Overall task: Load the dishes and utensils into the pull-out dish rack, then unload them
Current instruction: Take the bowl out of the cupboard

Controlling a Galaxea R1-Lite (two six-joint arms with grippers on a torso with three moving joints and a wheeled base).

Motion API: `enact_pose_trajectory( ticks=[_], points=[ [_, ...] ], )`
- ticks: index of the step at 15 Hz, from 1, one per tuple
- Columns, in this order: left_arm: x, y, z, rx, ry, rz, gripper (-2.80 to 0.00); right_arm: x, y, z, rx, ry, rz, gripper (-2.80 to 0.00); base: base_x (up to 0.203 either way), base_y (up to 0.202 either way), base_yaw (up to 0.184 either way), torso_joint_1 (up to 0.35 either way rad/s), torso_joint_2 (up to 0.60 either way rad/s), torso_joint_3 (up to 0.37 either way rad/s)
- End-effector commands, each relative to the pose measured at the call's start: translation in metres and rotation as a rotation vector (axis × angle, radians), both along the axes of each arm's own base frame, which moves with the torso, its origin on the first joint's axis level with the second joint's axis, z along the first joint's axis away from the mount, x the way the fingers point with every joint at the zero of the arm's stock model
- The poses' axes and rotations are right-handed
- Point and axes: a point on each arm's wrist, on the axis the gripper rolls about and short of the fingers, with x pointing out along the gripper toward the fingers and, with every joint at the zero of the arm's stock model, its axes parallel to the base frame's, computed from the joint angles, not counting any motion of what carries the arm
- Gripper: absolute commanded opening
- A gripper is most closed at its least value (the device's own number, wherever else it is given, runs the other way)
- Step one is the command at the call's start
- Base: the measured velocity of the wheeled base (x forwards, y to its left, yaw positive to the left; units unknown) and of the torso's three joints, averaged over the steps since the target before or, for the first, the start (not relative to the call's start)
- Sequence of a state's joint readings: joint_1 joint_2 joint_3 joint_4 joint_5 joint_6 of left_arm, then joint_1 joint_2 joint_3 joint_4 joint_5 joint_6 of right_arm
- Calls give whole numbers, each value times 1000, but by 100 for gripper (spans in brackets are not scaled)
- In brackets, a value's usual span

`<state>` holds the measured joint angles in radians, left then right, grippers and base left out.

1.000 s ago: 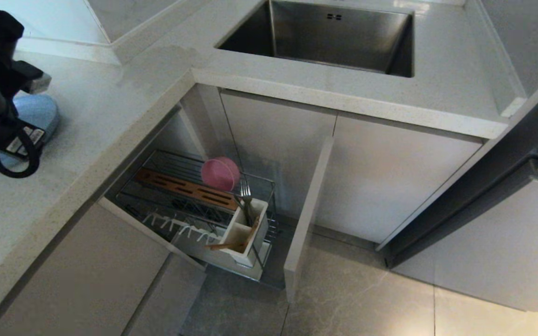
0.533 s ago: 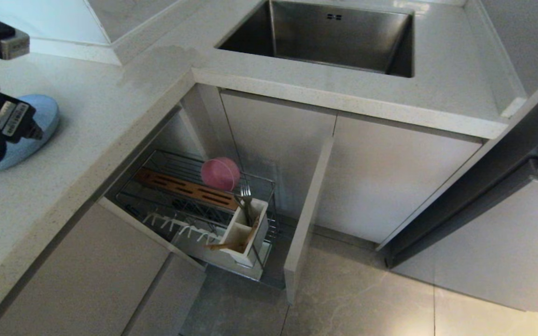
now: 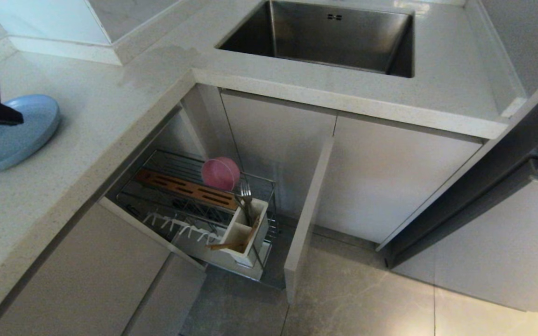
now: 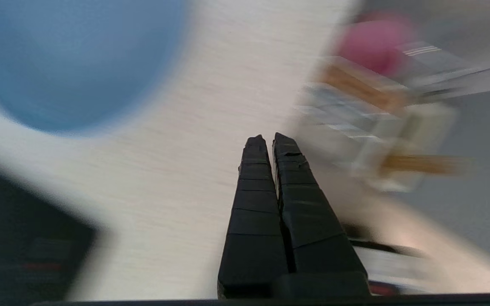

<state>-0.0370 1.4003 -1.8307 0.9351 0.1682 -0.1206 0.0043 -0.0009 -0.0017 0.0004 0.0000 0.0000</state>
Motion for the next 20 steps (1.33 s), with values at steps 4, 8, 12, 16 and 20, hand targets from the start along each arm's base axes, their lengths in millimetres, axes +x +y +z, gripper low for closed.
enact_pose_trajectory(
  ticks=[4, 8, 12, 16, 20],
  points=[
    [3, -13, -9, -374, 6, -23, -280, 0, 0, 0, 0, 1, 0, -280, 0, 0, 0, 0, 0, 0],
    [34, -39, -17, -484, 1, -40, -280, 0, 0, 0, 0, 2, 0, -280, 0, 0, 0, 0, 0, 0],
    [91, -64, -47, -456, 20, 100, -280, 0, 0, 0, 0, 1, 0, -280, 0, 0, 0, 0, 0, 0],
    [127, -86, -70, -459, 42, 106, -280, 0, 0, 0, 0, 1, 0, -280, 0, 0, 0, 0, 0, 0],
    [149, -106, -89, -447, 82, 75, -280, 0, 0, 0, 0, 1, 0, -280, 0, 0, 0, 0, 0, 0]
  ],
)
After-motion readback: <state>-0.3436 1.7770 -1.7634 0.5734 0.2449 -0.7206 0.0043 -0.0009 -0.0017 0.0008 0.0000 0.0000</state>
